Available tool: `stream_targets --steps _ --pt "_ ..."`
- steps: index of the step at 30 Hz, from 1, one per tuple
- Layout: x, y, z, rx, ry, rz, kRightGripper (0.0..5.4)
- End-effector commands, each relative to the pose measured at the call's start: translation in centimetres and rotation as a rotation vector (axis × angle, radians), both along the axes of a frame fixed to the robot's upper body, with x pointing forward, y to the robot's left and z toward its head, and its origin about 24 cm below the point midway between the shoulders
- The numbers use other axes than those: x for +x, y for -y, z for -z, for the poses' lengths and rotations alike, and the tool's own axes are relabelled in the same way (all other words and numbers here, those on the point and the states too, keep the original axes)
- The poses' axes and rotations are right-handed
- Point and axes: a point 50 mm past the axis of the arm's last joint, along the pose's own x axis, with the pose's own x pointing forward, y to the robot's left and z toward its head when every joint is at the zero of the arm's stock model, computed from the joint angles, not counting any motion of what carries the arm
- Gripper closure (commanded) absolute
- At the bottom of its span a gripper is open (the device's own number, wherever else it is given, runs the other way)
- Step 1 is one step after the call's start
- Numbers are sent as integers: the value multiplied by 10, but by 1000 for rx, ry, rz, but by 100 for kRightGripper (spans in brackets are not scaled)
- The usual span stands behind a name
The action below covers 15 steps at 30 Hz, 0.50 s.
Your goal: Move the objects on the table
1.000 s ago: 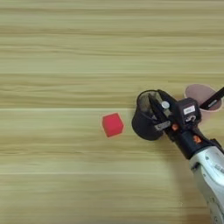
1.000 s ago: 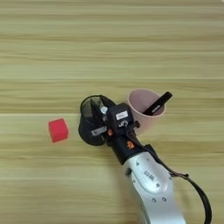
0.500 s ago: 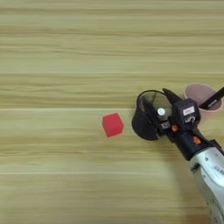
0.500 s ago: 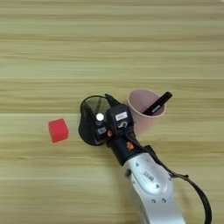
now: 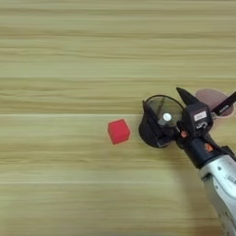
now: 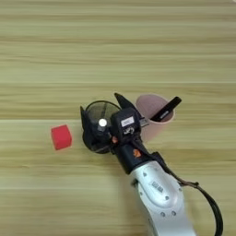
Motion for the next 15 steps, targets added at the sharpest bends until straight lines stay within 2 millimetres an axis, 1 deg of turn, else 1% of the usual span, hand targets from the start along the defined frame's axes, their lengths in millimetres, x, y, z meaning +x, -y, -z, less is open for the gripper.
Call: stream_targets --steps 1,2,3,7,15 --pt "-2 -3 -22 8 121 -23 24" --pt "-3 -3 -24 9 128 -25 8" --pt "-3 -3 -26 9 135 -26 4" --pt "-5 -2 -32 17 164 -18 4" --pt "-6 7 -44 1 252 48 4"
